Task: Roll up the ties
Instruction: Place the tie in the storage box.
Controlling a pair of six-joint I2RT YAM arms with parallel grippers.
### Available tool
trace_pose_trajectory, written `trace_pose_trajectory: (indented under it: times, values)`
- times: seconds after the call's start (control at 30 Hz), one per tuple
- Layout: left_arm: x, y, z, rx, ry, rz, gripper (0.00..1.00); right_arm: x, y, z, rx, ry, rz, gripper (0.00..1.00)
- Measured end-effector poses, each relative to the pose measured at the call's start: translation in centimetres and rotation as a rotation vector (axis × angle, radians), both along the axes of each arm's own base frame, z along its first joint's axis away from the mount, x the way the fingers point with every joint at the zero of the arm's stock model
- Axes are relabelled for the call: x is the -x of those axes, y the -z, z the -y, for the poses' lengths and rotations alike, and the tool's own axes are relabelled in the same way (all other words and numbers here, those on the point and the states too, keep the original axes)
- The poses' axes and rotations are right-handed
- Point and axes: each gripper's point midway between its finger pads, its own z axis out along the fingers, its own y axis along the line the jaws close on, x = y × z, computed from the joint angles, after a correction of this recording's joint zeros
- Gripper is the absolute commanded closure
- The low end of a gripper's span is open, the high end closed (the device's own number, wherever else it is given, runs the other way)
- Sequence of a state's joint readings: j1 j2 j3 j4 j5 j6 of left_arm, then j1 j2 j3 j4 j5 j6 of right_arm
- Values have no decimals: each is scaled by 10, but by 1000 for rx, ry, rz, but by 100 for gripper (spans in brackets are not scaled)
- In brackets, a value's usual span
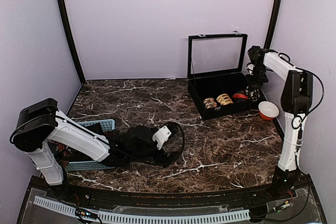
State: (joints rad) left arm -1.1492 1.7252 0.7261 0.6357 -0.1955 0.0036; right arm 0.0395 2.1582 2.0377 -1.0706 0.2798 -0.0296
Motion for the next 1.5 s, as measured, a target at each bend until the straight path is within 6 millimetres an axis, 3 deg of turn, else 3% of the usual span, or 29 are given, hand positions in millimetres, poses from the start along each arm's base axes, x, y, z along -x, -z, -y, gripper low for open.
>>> trace_pose_trajectory:
  times: [0.27,0.4,0.53,0.77,1.13,1.27,1.5]
  values:
    - [-1,-1,-3,-3,-13,4,1,-3,28,7,23,-25,-47,100]
    - [-2,2,-5,-11,-20,-4,1,-6,61,9,36,-30,-104,100]
    - [-4,4,-9,-26,-32,-8,1,-10,62,11,52,-36,-106,100]
    - [-7,1,-13,-28,-44,-11,1,-12,61,11,52,-26,-107,70]
    - [-12,1,-16,-29,-59,-15,1,-13,55,7,5,8,-89,49]
    - [-21,-5,-14,-26,-80,-26,1,-10,37,6,-9,18,-59,37]
    - [-55,-43,-8,7,-157,-56,1,0,-45,-4,-78,16,109,8]
